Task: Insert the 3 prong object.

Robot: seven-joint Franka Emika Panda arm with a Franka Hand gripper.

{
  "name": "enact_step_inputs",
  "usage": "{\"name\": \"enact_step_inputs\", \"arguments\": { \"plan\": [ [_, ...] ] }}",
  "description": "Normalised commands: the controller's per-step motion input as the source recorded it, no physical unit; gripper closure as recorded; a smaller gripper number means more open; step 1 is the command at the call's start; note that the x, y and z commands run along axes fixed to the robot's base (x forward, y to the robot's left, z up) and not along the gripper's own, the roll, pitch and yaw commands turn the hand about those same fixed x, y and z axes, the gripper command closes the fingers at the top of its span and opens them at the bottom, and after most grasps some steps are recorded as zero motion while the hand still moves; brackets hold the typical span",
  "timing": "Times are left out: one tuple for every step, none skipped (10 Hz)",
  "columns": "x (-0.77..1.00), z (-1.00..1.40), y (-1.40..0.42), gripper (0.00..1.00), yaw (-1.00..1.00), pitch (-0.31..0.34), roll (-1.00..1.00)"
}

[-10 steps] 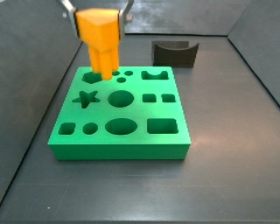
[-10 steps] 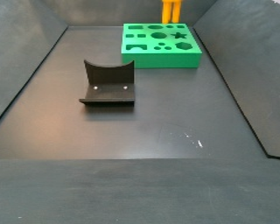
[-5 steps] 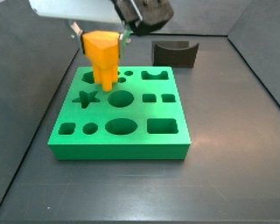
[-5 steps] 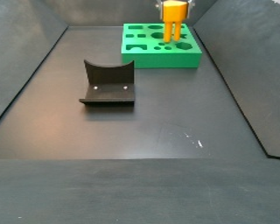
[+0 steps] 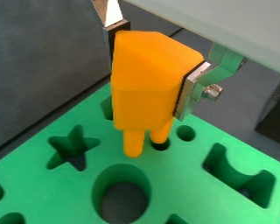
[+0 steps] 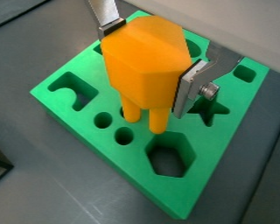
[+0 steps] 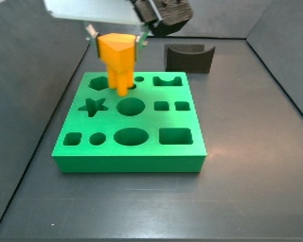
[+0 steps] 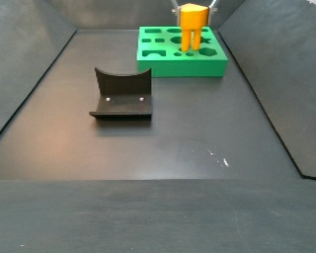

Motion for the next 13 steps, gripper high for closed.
{"name": "enact_step_inputs", "arguments": {
  "plan": [
    [0.34, -0.44, 0.25, 1.0, -0.13, 0.0, 0.0],
    [0.31, -0.45, 0.24, 1.0, -0.13, 0.0, 0.01],
    [0.24, -0.42, 0.2, 1.0, -0.15, 0.0, 0.0],
    [0.17, -0.39, 0.17, 1.0, -0.2, 0.0, 0.0],
    [0.15, -0.38, 0.17, 1.0, -0.2, 0.0, 0.0],
    [-0.28, -0.36, 0.21, 1.0, -0.35, 0.0, 0.03],
    [-0.48, -0.32, 0.17, 1.0, -0.35, 0.0, 0.01],
    [-0.44, -0.26, 0.13, 1.0, -0.33, 0.0, 0.0],
    [-0.27, -0.24, 0.09, 1.0, -0.27, -0.003, -0.01],
    [0.0, -0.3, 0.01, 1.0, -0.21, -0.06, -0.1],
    [0.03, -0.33, 0.0, 1.0, -0.27, -0.13, -0.13],
    [0.03, -0.32, 0.0, 1.0, -0.35, -0.159, -0.12],
    [0.07, -0.32, -0.03, 1.0, -0.39, -0.17, -0.1]
  ]
}}
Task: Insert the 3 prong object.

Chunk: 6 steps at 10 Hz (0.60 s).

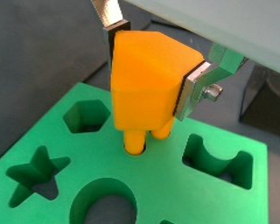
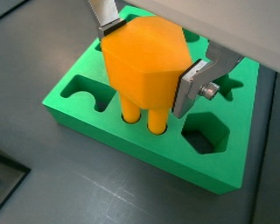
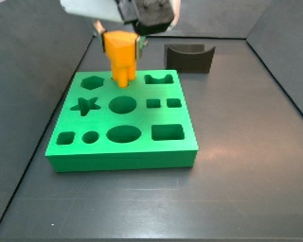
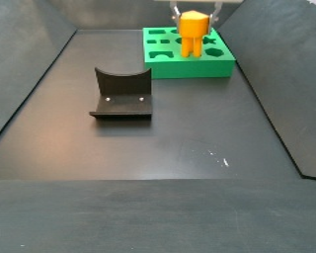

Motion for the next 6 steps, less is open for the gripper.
{"name": "enact_step_inputs", "arguments": {
  "plan": [
    [0.12, -0.43, 0.0, 1.0, -0.3, -0.19, -0.05],
    [0.13, -0.44, 0.0, 1.0, -0.27, -0.199, -0.02],
    [0.03, -0.39, 0.0, 1.0, -0.16, -0.15, 0.02],
    [-0.03, -0.33, 0.0, 1.0, -0.06, -0.14, 0.14],
    [-0.01, -0.38, -0.02, 1.0, -0.01, -0.163, 0.16],
    [-0.11, -0.35, -0.04, 1.0, 0.0, -0.201, 0.19]
  ]
}}
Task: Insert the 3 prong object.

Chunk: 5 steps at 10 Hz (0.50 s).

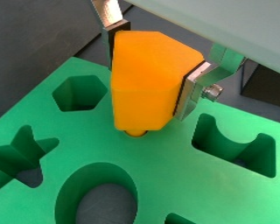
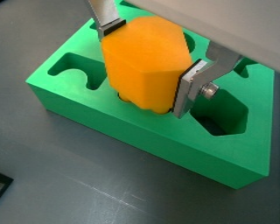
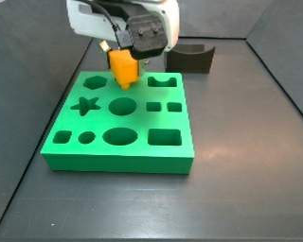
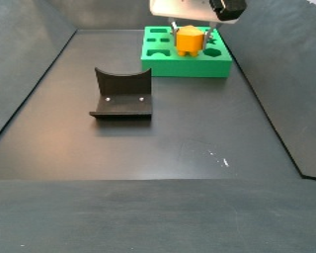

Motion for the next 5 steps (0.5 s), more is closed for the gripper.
{"name": "enact_step_inputs", "arguments": {
  "plan": [
    [-0.13, -0.35, -0.04, 1.0, 0.0, -0.171, 0.22],
    [-0.18, -0.43, -0.05, 1.0, 0.0, -0.241, 0.22],
    [-0.03, -0.16, -0.04, 1.0, 0.0, -0.21, 0.01],
    [-0.03, 0.0, 0.0, 1.0, 0.0, -0.049, 0.0],
    [0.0, 0.0, 0.0, 1.0, 0.0, 0.0, 0.0]
  ]
}}
